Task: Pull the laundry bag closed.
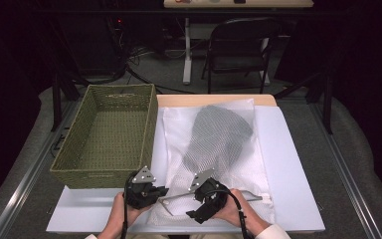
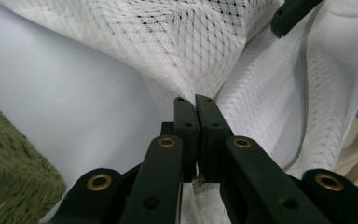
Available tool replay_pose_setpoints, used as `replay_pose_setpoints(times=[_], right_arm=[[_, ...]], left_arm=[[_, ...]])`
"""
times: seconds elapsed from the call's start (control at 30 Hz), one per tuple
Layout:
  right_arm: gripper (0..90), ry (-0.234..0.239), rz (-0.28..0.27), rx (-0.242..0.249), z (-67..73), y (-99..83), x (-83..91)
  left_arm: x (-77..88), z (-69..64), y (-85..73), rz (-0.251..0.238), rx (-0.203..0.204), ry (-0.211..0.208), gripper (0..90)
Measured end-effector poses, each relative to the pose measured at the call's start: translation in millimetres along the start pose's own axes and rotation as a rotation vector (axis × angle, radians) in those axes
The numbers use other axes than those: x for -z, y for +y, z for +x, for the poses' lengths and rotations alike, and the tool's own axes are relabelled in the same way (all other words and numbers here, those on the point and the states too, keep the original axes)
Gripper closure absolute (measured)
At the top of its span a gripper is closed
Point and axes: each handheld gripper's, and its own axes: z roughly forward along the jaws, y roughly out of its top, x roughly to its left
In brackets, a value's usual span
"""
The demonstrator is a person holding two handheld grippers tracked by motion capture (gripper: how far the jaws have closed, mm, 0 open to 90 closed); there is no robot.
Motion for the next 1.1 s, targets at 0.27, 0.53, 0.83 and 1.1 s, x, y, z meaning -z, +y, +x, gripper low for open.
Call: replay_pose_setpoints(times=[0.27, 0.53, 0.83, 1.1], right_arm=[[15.0, 0.041, 0.006, -0.021, 2.4, 8.5, -10.4], [34.4, 0.046, -0.012, 0.010, 6.7, 18.1, -20.8], [52.8, 0.053, -0.011, 0.034, 11.0, 26.7, -34.2], [62.3, 0.051, -0.026, 0.023, 13.9, 30.4, -41.9]], left_arm=[[-1.8, -0.6, 1.9, 0.001, -0.006, -0.022, 87.9], [-0.6, -0.2, 1.4, -0.007, -0.004, -0.026, 87.9], [0.8, -0.2, 2.9, -0.022, 0.007, -0.039, 87.8], [0.7, 0.0, 4.1, -0.019, 0.003, -0.048, 87.8]])
